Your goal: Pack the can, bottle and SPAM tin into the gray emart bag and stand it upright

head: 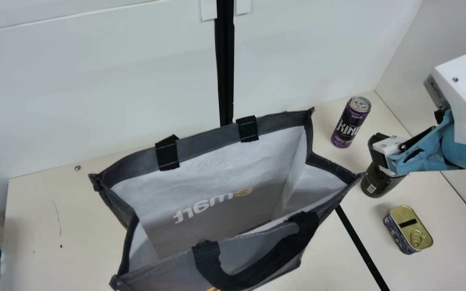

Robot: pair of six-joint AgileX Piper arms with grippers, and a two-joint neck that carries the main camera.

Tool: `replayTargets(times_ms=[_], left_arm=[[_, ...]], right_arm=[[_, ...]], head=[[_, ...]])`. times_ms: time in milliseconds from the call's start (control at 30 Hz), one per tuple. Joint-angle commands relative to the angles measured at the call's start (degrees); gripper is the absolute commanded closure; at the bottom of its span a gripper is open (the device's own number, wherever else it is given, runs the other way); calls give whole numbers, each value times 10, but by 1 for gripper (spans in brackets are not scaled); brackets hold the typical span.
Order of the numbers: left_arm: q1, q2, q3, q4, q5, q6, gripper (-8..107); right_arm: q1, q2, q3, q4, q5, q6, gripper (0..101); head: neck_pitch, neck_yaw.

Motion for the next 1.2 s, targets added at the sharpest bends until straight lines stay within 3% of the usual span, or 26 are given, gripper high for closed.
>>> replayTargets(times_ms=[0, 733, 1167], left_arm=[[-25, 7, -9, 12, -1, -14, 9], [-226, 114, -133, 138, 3, -142, 9], [-288, 165, -198, 151, -2, -142, 9]], right_arm=[[0, 0, 0, 0, 0, 0, 6], [0, 0, 0, 0, 0, 0, 6], [0, 0, 0, 0, 0, 0, 6]], head=[[-13, -1], [-13, -1], [-13, -1]])
